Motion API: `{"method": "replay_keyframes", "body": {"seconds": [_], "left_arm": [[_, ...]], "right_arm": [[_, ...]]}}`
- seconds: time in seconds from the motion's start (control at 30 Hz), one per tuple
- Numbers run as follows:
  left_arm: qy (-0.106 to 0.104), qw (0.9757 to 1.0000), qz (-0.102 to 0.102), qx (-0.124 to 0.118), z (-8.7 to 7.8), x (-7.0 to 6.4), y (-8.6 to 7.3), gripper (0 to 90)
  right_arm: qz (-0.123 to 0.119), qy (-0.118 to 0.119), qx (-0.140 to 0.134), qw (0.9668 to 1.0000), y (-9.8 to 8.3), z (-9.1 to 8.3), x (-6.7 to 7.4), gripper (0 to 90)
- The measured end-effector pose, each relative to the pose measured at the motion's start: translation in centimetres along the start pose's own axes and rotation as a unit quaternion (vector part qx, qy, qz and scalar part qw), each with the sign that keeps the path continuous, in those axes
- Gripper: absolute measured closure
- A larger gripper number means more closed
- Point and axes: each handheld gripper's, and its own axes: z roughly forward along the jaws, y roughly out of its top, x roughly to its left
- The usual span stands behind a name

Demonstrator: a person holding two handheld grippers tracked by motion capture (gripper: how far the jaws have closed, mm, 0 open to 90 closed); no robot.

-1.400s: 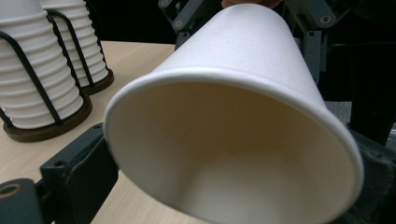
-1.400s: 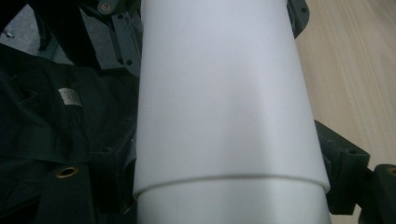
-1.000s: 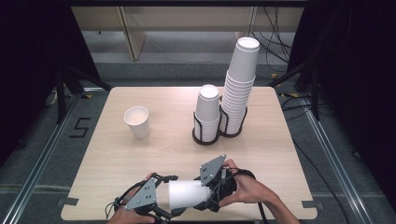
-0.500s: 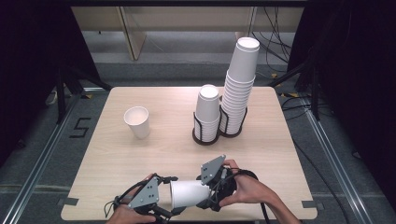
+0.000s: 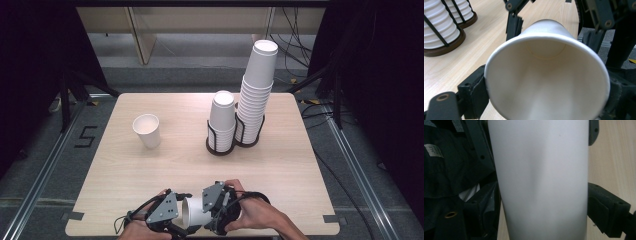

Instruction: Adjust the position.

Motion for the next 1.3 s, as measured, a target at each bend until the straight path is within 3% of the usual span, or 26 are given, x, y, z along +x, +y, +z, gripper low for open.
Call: {"method": "replay_keyframes", "body": {"seconds": [0.03, 0.07, 0.1, 0.13, 0.17, 0.2, 0.27, 0.3, 0.33, 0.37, 0.43, 0.5, 0.57, 0.6, 0.63, 0.7, 0.77, 0.83, 0.87, 1.03, 1.13, 1.17, 1.3], "left_arm": [[0.002, 1.0000, 0.004, 0.004, 0.0, 0.0, 0.0, 12.1], [-0.001, 1.0000, -0.001, -0.001, 0.0, -0.2, 0.1, 12.1], [-0.002, 1.0000, 0.001, -0.004, 0.1, -0.2, 0.1, 12.1], [-0.001, 1.0000, 0.001, 0.000, 0.0, -0.2, 0.1, 12.0], [-0.001, 1.0000, -0.001, -0.003, 0.0, -0.2, 0.1, 11.9], [-0.001, 1.0000, -0.005, -0.003, 0.0, -0.1, 0.1, 11.4], [-0.005, 0.9991, -0.025, -0.035, -0.1, 0.1, -0.1, 9.7], [-0.005, 0.9983, -0.033, -0.049, -0.2, 0.3, -0.2, 8.4], [-0.002, 0.9969, -0.048, -0.062, -0.3, 0.4, -0.2, 7.4], [0.000, 0.9950, -0.059, -0.081, -0.4, 0.6, -0.3, 5.9], [0.007, 0.9913, -0.083, -0.102, -0.7, 0.9, -0.4, 2.4], [0.005, 0.9851, -0.107, -0.135, -0.7, 1.2, -0.7, 1.5], [0.006, 0.9813, -0.116, -0.153, -1.0, 1.4, -0.8, 2.4], [0.009, 0.9809, -0.116, -0.156, -1.1, 1.4, -0.7, 3.0], [0.004, 0.9780, -0.117, -0.173, -1.0, 1.4, -0.7, 3.7], [0.006, 0.9774, -0.120, -0.174, -1.1, 1.3, -0.6, 5.1], [0.010, 0.9764, -0.120, -0.179, -1.1, 1.1, -0.6, 5.0], [0.008, 0.9735, -0.121, -0.194, -1.0, 1.1, -0.5, 4.9], [0.013, 0.9746, -0.121, -0.188, -1.2, 1.1, -0.5, 4.8], [0.004, 0.9711, -0.119, -0.207, -1.3, 1.2, -0.4, 8.0], [0.013, 0.9765, -0.110, -0.185, -1.4, 1.1, -0.2, 10.0], [0.010, 0.9759, -0.106, -0.190, -1.2, 1.0, -0.2, 10.3], [0.030, 0.9816, -0.099, -0.160, -1.4, 0.8, 0.0, 11.0]], "right_arm": [[-0.013, -0.003, 0.004, 0.9999, 0.1, 0.2, -0.1, 17.7], [0.000, 0.001, 0.005, 1.0000, 0.0, 0.3, 0.1, 18.4], [-0.011, 0.001, 0.008, 0.9999, 0.0, 0.5, 0.0, 18.8], [0.000, 0.006, 0.007, 1.0000, 0.0, 0.6, 0.1, 19.4], [-0.014, 0.005, 0.004, 0.9999, 0.0, 0.8, -0.1, 19.9], [-0.012, 0.005, 0.003, 0.9999, 0.0, 0.8, -0.1, 20.2], [0.001, 0.014, -0.003, 0.9999, -0.2, 0.7, -0.1, 20.3], [-0.006, 0.007, -0.007, 0.9999, -0.2, 0.5, -0.4, 20.2], [-0.027, 0.007, -0.024, 0.9993, -0.2, 0.5, -0.8, 20.2], [-0.006, 0.010, -0.027, 0.9996, -0.3, 0.2, -0.8, 20.3], [-0.008, 0.016, -0.061, 0.9980, -0.7, -0.4, -1.6, 20.4], [0.013, 0.027, -0.089, 0.9956, -1.0, -0.9, -1.9, 20.5], [0.033, 0.036, -0.122, 0.9913, -1.3, -1.3, -2.3, 20.5], [0.040, 0.039, -0.140, 0.9886, -1.5, -1.5, -2.5, 20.5], [0.046, 0.043, -0.148, 0.9870, -1.5, -1.5, -2.6, 20.4], [0.055, 0.048, -0.168, 0.9831, -1.5, -1.6, -2.6, 20.3], [0.056, 0.053, -0.173, 0.9820, -1.5, -1.4, -2.6, 20.2], [0.058, 0.059, -0.174, 0.9812, -1.4, -1.1, -2.5, 20.1], [0.062, 0.061, -0.176, 0.9806, -1.4, -0.9, -2.5, 20.0], [0.068, 0.074, -0.191, 0.9764, -1.5, -0.4, -2.5, 19.9], [0.062, 0.063, -0.181, 0.9794, -1.5, -0.4, -2.5, 19.2], [0.063, 0.060, -0.175, 0.9806, -1.5, -0.4, -2.4, 18.8], [0.061, 0.041, -0.154, 0.9853, -1.3, -0.3, -2.2, 17.4]]}}
